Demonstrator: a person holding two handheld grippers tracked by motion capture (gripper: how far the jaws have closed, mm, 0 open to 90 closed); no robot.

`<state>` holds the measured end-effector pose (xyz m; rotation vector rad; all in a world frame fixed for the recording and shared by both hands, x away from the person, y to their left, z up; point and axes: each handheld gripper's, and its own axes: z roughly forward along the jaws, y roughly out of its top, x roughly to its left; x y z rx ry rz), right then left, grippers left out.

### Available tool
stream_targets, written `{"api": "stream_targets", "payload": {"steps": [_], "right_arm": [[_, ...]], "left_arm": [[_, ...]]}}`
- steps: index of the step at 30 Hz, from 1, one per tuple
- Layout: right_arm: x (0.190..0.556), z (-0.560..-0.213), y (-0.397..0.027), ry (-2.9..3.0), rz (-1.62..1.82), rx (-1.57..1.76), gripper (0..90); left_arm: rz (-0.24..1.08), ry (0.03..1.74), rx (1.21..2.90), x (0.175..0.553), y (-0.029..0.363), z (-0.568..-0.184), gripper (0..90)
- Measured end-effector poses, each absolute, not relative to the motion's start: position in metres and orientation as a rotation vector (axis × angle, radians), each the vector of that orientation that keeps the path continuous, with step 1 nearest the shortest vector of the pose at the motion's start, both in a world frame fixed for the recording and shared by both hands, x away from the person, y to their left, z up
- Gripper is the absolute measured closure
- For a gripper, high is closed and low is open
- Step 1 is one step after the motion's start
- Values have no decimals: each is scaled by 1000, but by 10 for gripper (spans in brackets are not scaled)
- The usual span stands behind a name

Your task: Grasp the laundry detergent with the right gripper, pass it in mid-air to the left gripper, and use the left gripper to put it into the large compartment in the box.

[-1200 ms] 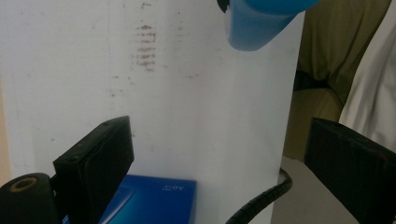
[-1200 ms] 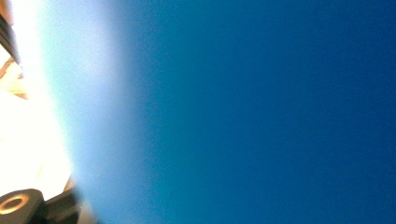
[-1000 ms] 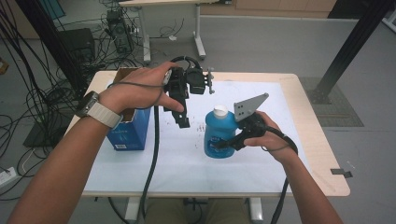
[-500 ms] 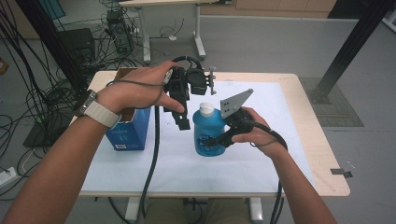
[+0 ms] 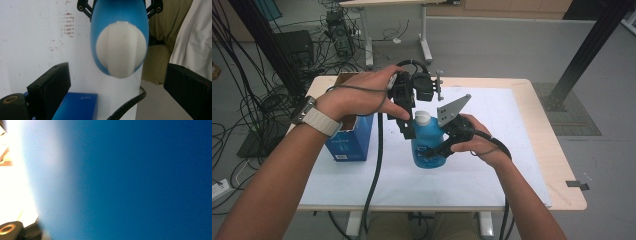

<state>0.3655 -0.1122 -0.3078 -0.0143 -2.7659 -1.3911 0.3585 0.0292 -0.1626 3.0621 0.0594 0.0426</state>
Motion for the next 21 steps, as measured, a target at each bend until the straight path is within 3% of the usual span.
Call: {"api": "stream_targets", "payload": {"steps": [21], "right_arm": [[366, -309, -100, -2754, -1390, 10, 438]], "left_arm": [[31, 59, 3060, 363, 22, -168, 76]]}}
